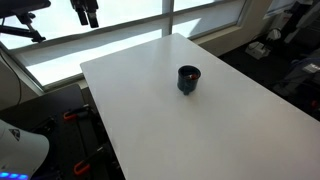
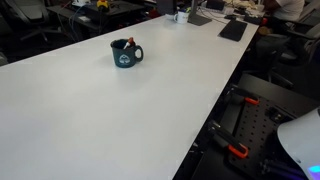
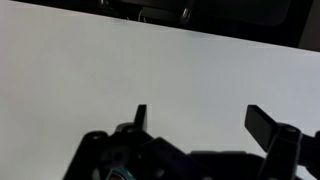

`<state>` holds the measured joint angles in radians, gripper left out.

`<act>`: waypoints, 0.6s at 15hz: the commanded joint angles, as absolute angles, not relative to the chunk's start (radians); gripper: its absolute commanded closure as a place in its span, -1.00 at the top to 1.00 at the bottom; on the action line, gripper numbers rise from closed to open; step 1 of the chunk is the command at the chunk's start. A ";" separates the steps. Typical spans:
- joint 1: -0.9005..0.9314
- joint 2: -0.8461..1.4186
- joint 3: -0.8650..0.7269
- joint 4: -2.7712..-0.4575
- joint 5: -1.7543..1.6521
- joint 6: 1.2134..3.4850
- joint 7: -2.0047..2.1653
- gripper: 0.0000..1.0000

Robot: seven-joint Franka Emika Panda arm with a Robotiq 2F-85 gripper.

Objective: Remove the marker from the cup and put it on the table

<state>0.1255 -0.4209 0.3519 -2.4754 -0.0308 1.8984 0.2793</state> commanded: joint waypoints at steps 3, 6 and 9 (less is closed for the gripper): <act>0.153 -0.416 0.327 -2.474 -0.042 1.897 0.289 1.00; 0.153 -0.416 0.327 -2.474 -0.042 1.897 0.289 1.00; 0.146 -0.401 0.298 -2.468 -0.037 1.893 0.259 1.00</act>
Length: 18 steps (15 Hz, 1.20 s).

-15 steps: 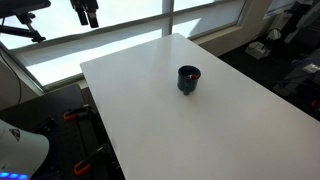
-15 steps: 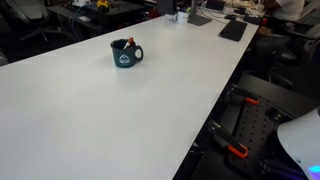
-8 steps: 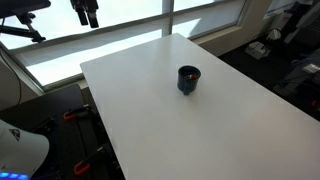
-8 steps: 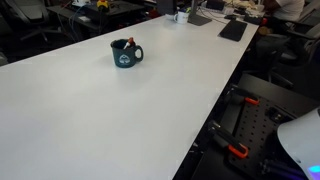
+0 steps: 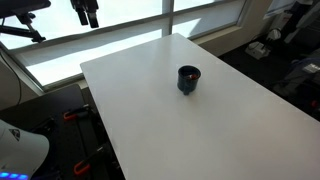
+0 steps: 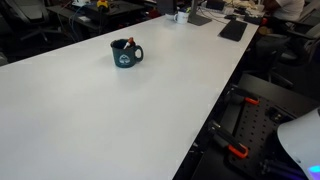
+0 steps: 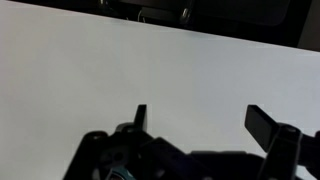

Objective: Remove the marker from the cup and put it on the table

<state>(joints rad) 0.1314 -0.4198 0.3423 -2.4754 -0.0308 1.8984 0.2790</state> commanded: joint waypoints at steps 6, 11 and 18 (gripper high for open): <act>0.084 -0.296 0.161 -2.388 -0.039 1.892 0.176 1.00; 0.071 -0.282 0.115 -2.390 -0.031 1.899 0.162 1.00; 0.076 -0.247 0.129 -2.368 -0.036 1.897 0.176 1.00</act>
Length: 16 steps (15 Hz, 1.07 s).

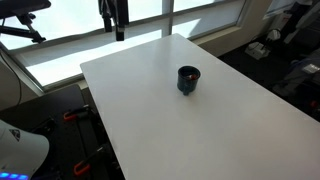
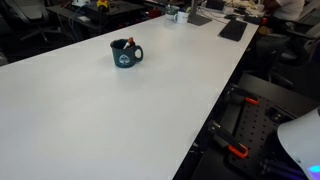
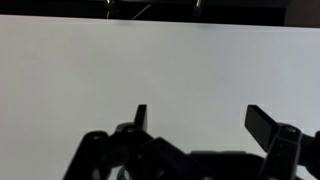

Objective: Remove the marker from the cup and put it on the table

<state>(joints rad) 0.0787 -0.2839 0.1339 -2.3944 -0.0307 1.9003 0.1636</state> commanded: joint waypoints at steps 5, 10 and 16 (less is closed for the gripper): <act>0.053 -0.138 0.099 -2.282 -0.036 1.888 0.177 1.00; 0.027 0.004 0.055 -2.133 -0.030 1.863 0.181 1.00; 0.020 0.059 0.024 -2.084 -0.027 1.890 0.163 1.00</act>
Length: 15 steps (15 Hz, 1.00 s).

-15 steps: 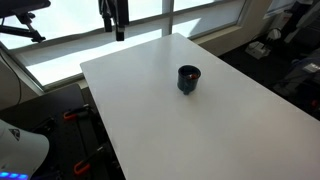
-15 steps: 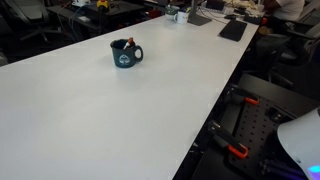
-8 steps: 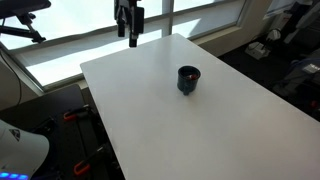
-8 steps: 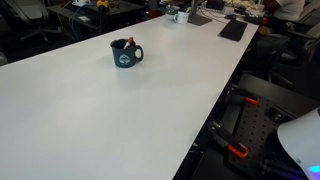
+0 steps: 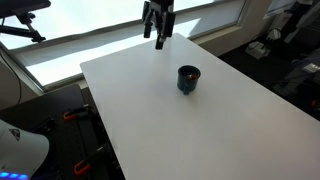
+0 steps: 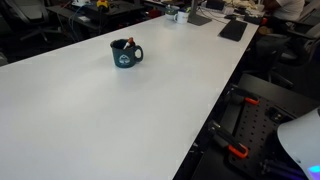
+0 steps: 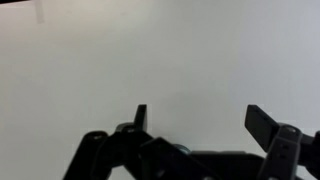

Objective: Remove the marker from the cup and put it on the table

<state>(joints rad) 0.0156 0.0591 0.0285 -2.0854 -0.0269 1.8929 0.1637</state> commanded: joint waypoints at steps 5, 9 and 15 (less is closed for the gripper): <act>0.020 0.070 0.025 -2.073 -0.026 1.887 0.163 1.00; 0.017 0.104 0.020 -2.039 -0.031 1.885 0.185 1.00; -0.005 0.237 -0.019 -1.889 -0.016 1.851 0.225 1.00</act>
